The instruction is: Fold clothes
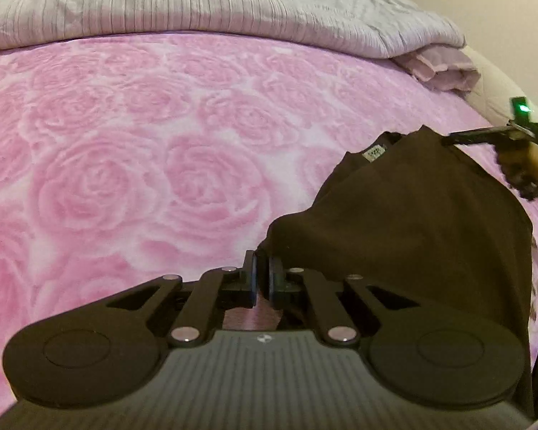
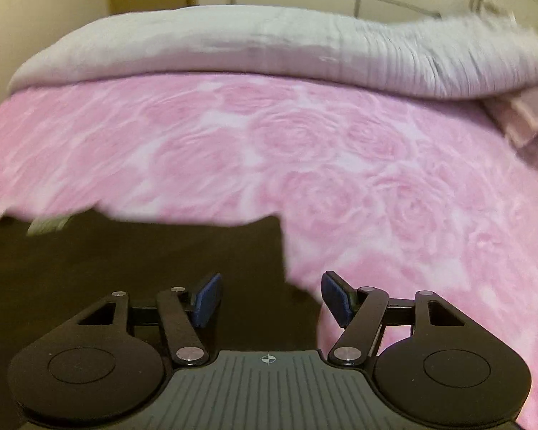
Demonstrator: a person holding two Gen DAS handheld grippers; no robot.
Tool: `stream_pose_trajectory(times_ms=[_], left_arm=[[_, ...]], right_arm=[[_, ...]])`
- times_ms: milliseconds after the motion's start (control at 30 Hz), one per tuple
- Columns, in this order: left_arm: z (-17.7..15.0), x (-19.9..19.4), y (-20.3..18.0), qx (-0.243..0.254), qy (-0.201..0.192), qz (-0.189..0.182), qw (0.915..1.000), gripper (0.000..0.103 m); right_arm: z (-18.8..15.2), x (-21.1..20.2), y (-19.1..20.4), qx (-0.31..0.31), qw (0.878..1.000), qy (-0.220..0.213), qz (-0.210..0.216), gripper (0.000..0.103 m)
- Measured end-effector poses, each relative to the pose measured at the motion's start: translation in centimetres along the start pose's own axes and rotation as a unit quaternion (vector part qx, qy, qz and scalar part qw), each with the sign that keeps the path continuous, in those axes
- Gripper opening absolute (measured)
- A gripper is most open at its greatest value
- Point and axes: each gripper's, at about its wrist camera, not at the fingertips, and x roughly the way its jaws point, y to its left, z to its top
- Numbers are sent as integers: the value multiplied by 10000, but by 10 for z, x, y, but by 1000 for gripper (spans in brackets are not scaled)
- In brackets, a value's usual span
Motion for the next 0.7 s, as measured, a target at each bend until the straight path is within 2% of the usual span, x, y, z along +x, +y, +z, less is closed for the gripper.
stream_pose_trajectory(times_ms=[33, 67, 100, 133, 267, 333, 400, 433, 500, 633, 700], left_arm=[[-1, 1, 0, 18, -19, 16, 10000, 3], [-1, 0, -1, 33, -61, 38, 10000, 3], [-1, -1, -1, 47, -103, 60, 9999, 3], [1, -5, -2, 89, -221, 142, 9996, 3], [11, -13, 0, 145, -688, 492, 9963, 3], [12, -1, 3, 170, -503, 539, 9971, 3], [10, 5, 1, 278, -447, 629, 9966, 3], [8, 5, 0, 278, -450, 653, 9965, 3], [6, -7, -5, 323, -696, 684, 9947, 3], [0, -16, -4, 273, -786, 791, 9934, 3], [-1, -6, -1, 238, -556, 808, 9949, 4]], right_arm=[[5, 8, -7, 135, 9999, 22, 94, 66], [9, 13, -11, 204, 9996, 81, 190, 59], [12, 18, -13, 240, 9992, 157, 281, 19], [15, 23, -15, 275, 9987, 232, 372, 2], [26, 19, -7, 11, 9999, -118, 51, 2], [25, 26, -5, -20, 10000, -93, -22, 2], [23, 19, -1, -47, 9993, -342, -118, 2], [21, 15, 0, -60, 9986, -498, -168, 2], [19, 6, 3, -126, 9968, -744, -262, 2], [18, 0, 5, -349, 9949, -859, -388, 2], [18, 10, 1, -187, 9973, -611, -363, 2]])
